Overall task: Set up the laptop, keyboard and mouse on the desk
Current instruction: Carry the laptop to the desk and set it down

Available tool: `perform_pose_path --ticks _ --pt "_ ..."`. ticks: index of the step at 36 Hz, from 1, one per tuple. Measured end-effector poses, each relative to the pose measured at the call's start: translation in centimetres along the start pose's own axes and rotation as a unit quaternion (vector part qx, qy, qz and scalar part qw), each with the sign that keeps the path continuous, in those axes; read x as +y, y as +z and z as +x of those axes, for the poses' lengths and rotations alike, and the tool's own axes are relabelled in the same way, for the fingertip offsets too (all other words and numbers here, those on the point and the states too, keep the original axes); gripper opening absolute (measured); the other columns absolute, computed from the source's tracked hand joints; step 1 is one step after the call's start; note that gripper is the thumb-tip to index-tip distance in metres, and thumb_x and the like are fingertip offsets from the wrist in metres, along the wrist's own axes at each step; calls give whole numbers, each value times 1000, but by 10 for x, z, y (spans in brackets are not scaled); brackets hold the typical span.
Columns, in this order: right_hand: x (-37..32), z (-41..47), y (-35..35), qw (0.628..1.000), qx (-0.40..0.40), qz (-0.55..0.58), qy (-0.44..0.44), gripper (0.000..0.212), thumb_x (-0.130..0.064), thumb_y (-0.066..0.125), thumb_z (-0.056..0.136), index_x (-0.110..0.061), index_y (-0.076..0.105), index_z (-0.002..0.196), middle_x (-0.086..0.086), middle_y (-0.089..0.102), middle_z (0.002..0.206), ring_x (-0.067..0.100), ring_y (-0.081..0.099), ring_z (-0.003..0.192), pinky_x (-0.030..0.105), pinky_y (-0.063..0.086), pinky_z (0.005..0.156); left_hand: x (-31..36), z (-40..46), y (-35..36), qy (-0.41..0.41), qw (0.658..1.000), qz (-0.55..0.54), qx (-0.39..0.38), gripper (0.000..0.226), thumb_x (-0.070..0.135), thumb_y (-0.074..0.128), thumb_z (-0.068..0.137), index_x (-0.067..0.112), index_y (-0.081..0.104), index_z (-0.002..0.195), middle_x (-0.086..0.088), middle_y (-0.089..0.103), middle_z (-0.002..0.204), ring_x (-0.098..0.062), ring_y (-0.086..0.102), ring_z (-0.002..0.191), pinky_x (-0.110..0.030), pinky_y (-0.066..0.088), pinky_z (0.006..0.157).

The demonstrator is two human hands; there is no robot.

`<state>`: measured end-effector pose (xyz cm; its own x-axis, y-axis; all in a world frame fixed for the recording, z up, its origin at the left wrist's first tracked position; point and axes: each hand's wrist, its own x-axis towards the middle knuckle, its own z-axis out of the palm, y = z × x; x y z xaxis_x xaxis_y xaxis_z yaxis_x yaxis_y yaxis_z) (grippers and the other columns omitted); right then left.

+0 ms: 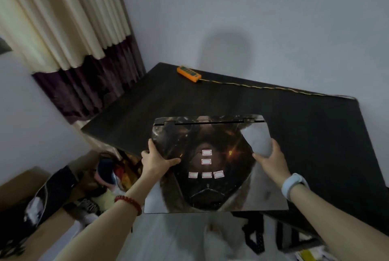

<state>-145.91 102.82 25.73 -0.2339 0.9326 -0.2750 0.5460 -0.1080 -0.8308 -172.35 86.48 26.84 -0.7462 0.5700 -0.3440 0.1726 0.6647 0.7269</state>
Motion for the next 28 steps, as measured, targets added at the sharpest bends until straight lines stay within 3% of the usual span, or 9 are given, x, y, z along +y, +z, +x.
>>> perform_pose_path --ticks 3,7,14,28 --pt "-6 59 12 999 26 3 28 67 -21 67 78 -19 33 136 10 49 131 29 50 117 34 38 85 24 58 16 7 1000 8 -16 115 30 83 62 24 3 145 -19 20 143 -38 32 129 -51 33 105" --pt "-12 126 21 997 30 4 66 62 -23 68 77 -21 37 131 7 53 125 27 53 113 33 38 82 57 128 35 -8 999 17 -48 112 30 82 63 25 4 145 -18 20 144 -38 31 129 -53 33 105" --pt "-25 203 28 987 22 -2 156 75 -26 69 76 -20 28 139 10 46 134 30 49 120 42 41 95 100 225 65 -13 992 36 -118 102 23 80 66 20 13 144 -14 29 145 -34 28 132 -51 30 106" --pt "-29 287 57 961 52 29 269 86 -18 69 78 -21 14 144 18 28 147 38 33 132 53 31 108 137 362 125 -20 969 134 -208 113 23 83 58 30 7 142 -15 27 143 -34 27 130 -53 29 105"
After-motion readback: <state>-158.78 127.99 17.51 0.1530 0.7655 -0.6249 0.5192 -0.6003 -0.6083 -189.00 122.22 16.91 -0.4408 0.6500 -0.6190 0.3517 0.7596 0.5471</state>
